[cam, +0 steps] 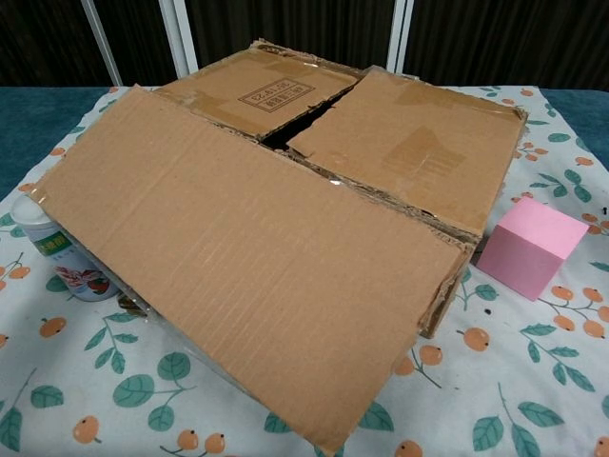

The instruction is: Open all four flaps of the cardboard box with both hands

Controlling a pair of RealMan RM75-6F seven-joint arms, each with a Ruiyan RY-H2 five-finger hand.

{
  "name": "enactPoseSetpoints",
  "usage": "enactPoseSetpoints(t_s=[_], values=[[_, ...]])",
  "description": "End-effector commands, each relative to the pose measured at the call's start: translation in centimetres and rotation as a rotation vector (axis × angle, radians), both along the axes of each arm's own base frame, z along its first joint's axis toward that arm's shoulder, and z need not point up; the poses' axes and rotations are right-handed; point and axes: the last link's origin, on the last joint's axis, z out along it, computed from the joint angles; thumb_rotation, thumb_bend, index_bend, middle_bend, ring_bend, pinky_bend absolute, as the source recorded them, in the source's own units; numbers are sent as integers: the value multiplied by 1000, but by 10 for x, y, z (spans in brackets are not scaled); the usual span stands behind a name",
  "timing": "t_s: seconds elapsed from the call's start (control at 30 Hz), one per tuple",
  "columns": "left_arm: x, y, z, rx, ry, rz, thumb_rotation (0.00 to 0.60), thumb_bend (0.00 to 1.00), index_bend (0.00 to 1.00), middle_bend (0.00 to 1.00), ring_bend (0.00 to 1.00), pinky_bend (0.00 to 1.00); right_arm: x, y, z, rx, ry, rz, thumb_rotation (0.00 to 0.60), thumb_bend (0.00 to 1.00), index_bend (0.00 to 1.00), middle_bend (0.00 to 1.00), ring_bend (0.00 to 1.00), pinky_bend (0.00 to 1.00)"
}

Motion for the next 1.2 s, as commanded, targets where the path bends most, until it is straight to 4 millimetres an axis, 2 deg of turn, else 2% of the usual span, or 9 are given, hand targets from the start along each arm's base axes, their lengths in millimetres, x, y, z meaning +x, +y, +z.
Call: enactPoseSetpoints(t_s=[0.03,0.2,0.3,0.4,0.5,0.57,0.67,0.87,1.2], values=[[-3,-2,-1,5,-15,6,600,255,0,0,15,113,29,-22,9,11,42,94,600,249,0,0,27,206],[-4,-3,0,9,-17,-1,600,255,0,0,15,113,72,-57,19,38,70,190,600,280,2,16,62,210],[-4,-4,1,16,-26,-8,600,255,0,0,15,113,108,-85,25,68,131,261,600,345,56,80,111,236],[-5,-4,2,12,-34,-11,600,255,0,0,15,113,131,-98,25,90,166,309,600,486,158,157,173,260],[-5,-3,3,8,-49,-9,600,255,0,0,15,113,158,-112,22,112,203,377,600,746,272,265,268,308],[-5,-3,3,4,-58,-9,600,255,0,0,15,113,177,-120,16,131,223,422,600,865,327,310,306,325],[-5,-3,4,-1,-63,-9,600,255,0,0,15,113,197,-129,6,166,246,467,600,986,390,360,350,354],[-5,-2,5,-6,-75,-6,600,255,0,0,15,113,228,-138,-29,272,286,537,600,1000,475,423,380,359],[-9,0,5,-13,-77,4,600,255,0,0,15,113,256,-144,-82,355,336,607,600,1000,484,430,379,359]])
